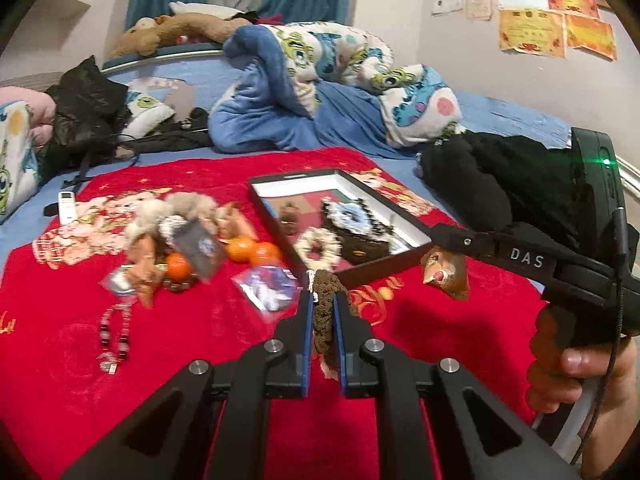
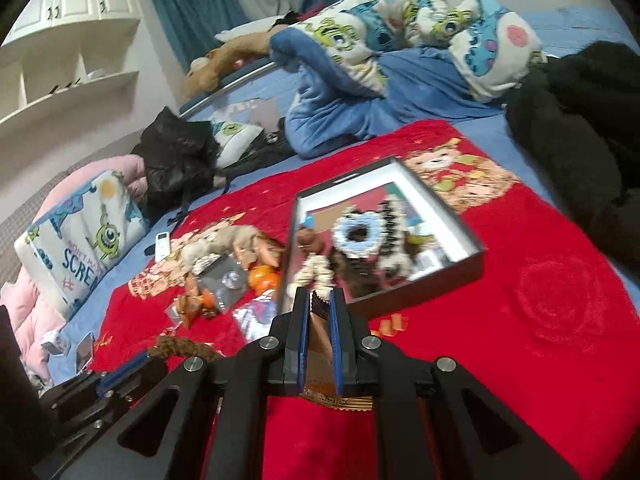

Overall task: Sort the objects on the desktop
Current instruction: 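Lift brown scrunchie in left gripper and tan packet in right gripper toward the box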

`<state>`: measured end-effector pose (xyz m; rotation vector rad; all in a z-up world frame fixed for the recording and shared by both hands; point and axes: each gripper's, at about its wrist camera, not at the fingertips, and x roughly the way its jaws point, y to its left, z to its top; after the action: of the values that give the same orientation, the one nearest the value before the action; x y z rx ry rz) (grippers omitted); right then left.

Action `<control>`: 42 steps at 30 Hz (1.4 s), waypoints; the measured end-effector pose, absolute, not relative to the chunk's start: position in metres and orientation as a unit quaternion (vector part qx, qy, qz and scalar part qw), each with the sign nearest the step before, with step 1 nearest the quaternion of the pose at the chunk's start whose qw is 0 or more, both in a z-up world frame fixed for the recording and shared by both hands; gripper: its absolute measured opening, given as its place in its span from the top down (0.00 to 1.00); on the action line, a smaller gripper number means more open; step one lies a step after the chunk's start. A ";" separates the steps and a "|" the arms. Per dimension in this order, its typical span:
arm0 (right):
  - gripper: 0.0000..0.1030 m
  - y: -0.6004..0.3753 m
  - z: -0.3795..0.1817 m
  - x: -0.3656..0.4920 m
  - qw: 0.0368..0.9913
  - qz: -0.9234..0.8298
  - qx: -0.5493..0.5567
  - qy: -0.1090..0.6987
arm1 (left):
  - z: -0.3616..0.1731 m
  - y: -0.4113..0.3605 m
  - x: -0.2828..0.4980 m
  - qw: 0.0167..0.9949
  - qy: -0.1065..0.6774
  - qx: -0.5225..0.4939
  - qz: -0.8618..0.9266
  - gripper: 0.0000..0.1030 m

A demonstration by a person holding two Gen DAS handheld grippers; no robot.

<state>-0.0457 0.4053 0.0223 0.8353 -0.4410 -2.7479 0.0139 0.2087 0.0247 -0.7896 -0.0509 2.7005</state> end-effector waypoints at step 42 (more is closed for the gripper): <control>0.90 0.440 0.029 -0.117 0.131 -0.930 0.257 -0.230 | 0.043 0.269 -0.100 0.185 -0.012 -0.274 0.944 0.90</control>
<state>-0.1169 0.4404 0.0294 0.7458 -0.6675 -2.6997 -0.1003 0.2692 0.0425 -0.7713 -0.0339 2.6595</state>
